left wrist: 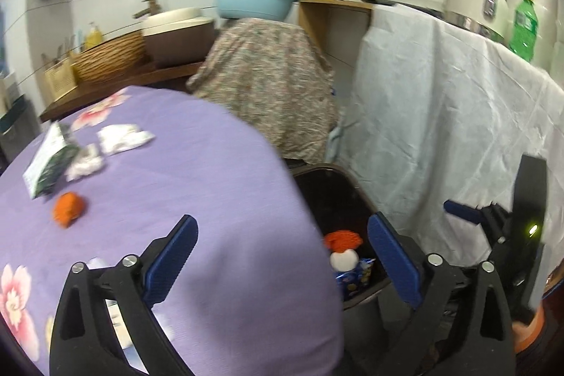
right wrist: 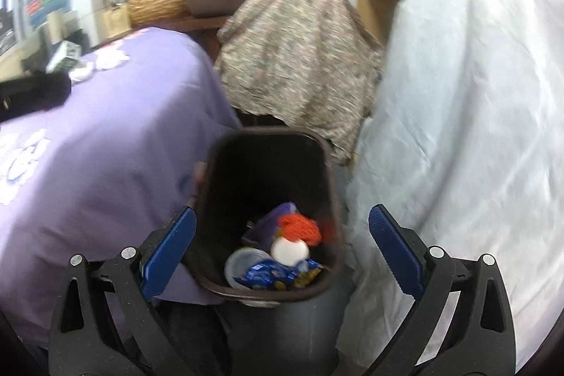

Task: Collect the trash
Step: 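Move both grippers back over the table toward the orange peel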

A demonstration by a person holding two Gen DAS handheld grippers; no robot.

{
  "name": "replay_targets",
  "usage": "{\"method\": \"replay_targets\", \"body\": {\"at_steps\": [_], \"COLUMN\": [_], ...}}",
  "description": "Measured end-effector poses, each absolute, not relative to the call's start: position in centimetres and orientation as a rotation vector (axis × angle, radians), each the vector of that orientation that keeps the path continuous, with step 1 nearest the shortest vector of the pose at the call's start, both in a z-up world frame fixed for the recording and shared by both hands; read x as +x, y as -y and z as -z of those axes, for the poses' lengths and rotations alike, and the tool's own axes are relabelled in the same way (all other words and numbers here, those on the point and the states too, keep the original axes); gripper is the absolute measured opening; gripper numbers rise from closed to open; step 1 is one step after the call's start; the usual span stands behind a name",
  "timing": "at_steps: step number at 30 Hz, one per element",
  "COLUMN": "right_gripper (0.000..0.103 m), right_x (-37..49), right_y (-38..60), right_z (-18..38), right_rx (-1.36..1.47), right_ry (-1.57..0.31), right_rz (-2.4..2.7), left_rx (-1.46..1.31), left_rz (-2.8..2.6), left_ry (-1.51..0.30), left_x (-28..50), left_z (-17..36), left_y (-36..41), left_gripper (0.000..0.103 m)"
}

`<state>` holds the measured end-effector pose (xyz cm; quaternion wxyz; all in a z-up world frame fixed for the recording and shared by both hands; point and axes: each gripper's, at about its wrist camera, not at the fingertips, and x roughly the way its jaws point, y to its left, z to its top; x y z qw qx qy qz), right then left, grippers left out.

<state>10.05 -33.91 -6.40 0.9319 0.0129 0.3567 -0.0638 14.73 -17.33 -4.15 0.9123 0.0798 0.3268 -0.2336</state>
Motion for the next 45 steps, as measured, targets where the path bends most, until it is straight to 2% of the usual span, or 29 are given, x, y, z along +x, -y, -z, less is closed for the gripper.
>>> {"method": "replay_targets", "body": {"at_steps": [12,21,30,34,42,45], "right_gripper": [0.097,0.097,0.097,0.087,0.081,0.073], "right_x": [13.1,16.4,22.4,26.3,30.1,30.7], "right_y": [23.4,16.1,7.5,4.5,1.0,0.5], "right_z": [1.7,-0.4,-0.4,1.1,3.7,4.2], "right_rx": [-0.116,-0.135,-0.178,-0.192,-0.242,-0.263], "right_ry": [-0.687,-0.689,-0.746,-0.805,-0.875,-0.893], "right_rz": [-0.173,-0.359,-0.525,-0.530,-0.510,-0.511], "left_rx": [0.130,0.155,0.127,0.128,0.107,0.100], "left_rz": [0.276,0.076,0.036,0.014,0.012,0.011], "left_ry": [-0.690,-0.603,-0.646,-0.650,-0.658,-0.661], "left_x": [15.7,15.2,16.1,16.3,17.0,17.3], "left_z": [3.9,2.7,2.9,3.1,3.4,3.4], "left_y": [5.9,-2.3,-8.0,-9.4,-10.8,-11.1], "left_gripper": [0.097,0.097,0.097,0.097,0.097,0.097]}}
